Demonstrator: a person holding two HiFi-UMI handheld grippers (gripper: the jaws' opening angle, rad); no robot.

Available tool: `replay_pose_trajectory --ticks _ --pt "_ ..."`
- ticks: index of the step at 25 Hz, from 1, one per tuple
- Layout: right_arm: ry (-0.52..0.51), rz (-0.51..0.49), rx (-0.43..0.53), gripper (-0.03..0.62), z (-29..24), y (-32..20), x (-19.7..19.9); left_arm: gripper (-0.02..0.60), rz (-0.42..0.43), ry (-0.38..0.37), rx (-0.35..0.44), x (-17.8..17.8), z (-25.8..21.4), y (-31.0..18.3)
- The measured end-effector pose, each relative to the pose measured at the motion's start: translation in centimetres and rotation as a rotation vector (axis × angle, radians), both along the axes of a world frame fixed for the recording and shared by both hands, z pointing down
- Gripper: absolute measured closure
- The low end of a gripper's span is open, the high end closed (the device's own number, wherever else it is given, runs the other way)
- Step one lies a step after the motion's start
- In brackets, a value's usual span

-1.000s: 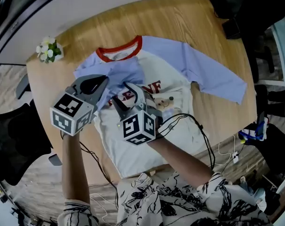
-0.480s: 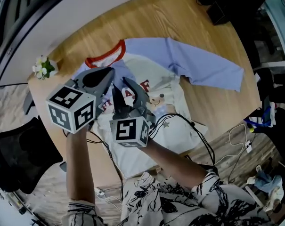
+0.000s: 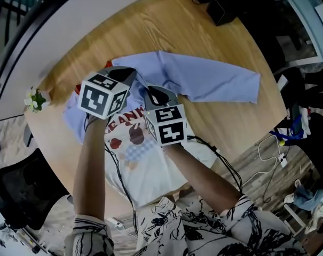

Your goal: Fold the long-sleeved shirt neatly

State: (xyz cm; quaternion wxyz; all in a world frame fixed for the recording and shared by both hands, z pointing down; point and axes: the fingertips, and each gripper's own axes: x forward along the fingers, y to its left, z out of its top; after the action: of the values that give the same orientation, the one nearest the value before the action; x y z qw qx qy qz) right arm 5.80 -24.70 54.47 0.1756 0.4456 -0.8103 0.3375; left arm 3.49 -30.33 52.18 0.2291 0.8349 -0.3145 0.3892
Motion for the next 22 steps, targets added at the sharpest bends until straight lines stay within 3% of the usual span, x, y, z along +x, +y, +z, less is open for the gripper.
replay_pose_trajectory --ticks 5,7,9,12,14,18,22 --pt "-0.045 0.098 -0.184 0.547 4.2 -1.1 3.2 0.566 0.014 -0.019 -0.104 3.2 5.2 -1.3" --pt "-0.106 0.148 -0.223 0.519 4.5 -1.4 4.2 0.565 -0.006 0.019 -0.137 4.1 6.5 -1.7" --pt "-0.151 0.187 -0.227 0.474 4.0 -1.4 5.3 0.551 -0.05 0.113 -0.14 5.1 6.4 -2.6" --pt "-0.173 0.249 -0.163 0.452 1.6 -0.9 7.9 0.409 -0.11 0.296 -0.066 6.6 3.0 -4.4" --pt "-0.15 0.275 -0.092 0.418 -0.3 -0.2 10.1 0.358 -0.082 0.33 -0.001 7.7 0.4 -4.6" --pt "-0.04 0.298 0.042 0.375 -3.4 1.3 15.7 0.343 0.074 0.286 0.123 12.3 -3.2 -3.3" --pt "0.108 0.371 0.12 0.338 -4.1 2.4 23.9 0.333 0.23 0.193 0.22 19.0 -3.4 -1.3"
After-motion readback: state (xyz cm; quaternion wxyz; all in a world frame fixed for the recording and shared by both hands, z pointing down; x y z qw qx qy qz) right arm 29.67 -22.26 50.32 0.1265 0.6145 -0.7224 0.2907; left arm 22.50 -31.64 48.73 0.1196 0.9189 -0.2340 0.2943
